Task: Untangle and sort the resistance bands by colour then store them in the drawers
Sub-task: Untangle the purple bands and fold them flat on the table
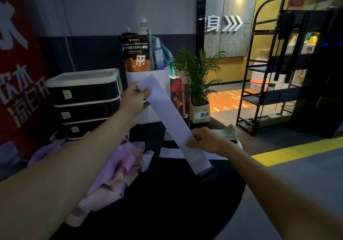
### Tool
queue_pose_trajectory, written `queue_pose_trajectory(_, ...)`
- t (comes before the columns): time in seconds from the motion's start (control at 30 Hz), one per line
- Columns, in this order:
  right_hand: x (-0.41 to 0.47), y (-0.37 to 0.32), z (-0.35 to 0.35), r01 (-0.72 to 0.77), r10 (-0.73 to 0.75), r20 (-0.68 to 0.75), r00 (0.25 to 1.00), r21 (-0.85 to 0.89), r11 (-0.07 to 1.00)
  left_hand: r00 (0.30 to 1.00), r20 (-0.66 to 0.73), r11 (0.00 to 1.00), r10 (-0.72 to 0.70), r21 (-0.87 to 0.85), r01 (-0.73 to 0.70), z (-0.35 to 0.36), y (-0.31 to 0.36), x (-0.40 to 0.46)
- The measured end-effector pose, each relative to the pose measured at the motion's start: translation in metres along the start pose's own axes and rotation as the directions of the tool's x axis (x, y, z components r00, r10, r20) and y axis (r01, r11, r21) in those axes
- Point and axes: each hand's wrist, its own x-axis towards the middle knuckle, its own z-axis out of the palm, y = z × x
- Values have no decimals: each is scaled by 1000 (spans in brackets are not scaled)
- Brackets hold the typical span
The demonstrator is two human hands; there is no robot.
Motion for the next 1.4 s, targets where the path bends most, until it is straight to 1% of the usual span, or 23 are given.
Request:
queue_pose_trajectory(0.03, -2, 8, -3, -14, 14, 1, 1000, -49, 999, 999, -41, 1000, -27, -4, 27, -5, -5, 2)
queue_pose_trajectory(0.07, -3, 16, -6, -29, 29, -1, 1000, -57, 998, 996, -71, 999, -48, -6, 47, -8, -10, 3)
queue_pose_trajectory(0.17, -7, 41, -17, -107, 106, -41, 994, -16, 994, 987, -132, 995, -97, 27, 101, -13, -29, 1)
queue_pose_trajectory(0.23, -11, 54, -22, -157, 158, -72, 985, 11, 988, 981, -148, 988, -129, 65, 140, -15, -45, -1)
queue_pose_trajectory(0.33, -14, 74, -26, -242, 271, -139, 952, 194, 951, 972, -142, 971, -187, 120, 204, -17, -68, -1)
queue_pose_trajectory(0.4, -12, 89, -29, -270, 325, -236, 916, 237, 933, 960, -152, 949, -237, 176, 262, -15, -86, 0)
queue_pose_trajectory(0.43, -11, 97, -30, -276, 342, -298, 891, 243, 930, 953, -158, 928, -258, 233, 290, -14, -94, 0)
queue_pose_trajectory(0.47, -10, 104, -31, -293, 371, -358, 857, 255, 922, 953, -155, 894, -260, 334, 298, -14, -105, 2)
queue_pose_trajectory(0.53, -9, 116, -33, -316, 416, -445, 793, 284, 905, 969, -106, 765, -223, 597, 242, -15, -120, 3)
queue_pose_trajectory(0.57, -8, 121, -33, -324, 418, -478, 773, 269, 907, 977, -74, 688, -202, 699, 195, -15, -125, 3)
queue_pose_trajectory(0.63, -8, 127, -32, -356, 385, -542, 747, 163, 920, 981, 8, 543, -192, 834, 100, -14, -133, 2)
queue_pose_trajectory(0.7, -8, 132, -30, -374, 344, -600, 722, 80, 924, 970, 67, 426, -232, 904, 39, -9, -140, 0)
queue_pose_trajectory(0.73, -8, 134, -28, -379, 337, -613, 715, 65, 923, 964, 85, 386, -251, 922, 19, -7, -144, 0)
queue_pose_trajectory(0.9, -4, 148, -18, -375, 325, -630, 705, 57, 925, 933, 103, 233, -345, 972, -22, -6, -162, -1)
queue_pose_trajectory(1.13, -1, 164, -10, -425, 360, -623, 695, 47, 904, 924, 107, 151, -366, 987, -54, -12, -173, -4)
queue_pose_trajectory(1.2, -1, 166, -8, -450, 352, -617, 704, -4, 893, 922, 125, 130, -365, 988, -82, -15, -175, -5)
queue_pose_trajectory(1.27, -2, 164, -6, -461, 319, -627, 711, -72, 885, 922, 151, 145, -356, 984, -105, -15, -176, -5)
queue_pose_trajectory(1.33, -3, 155, -2, -420, 248, -618, 746, -148, 896, 900, 201, 202, -387, 971, -130, -16, -174, -4)
queue_pose_trajectory(1.4, -1, 141, 7, -300, 135, -543, 829, -228, 926, 859, 253, 240, -446, 958, -158, -17, -171, -2)
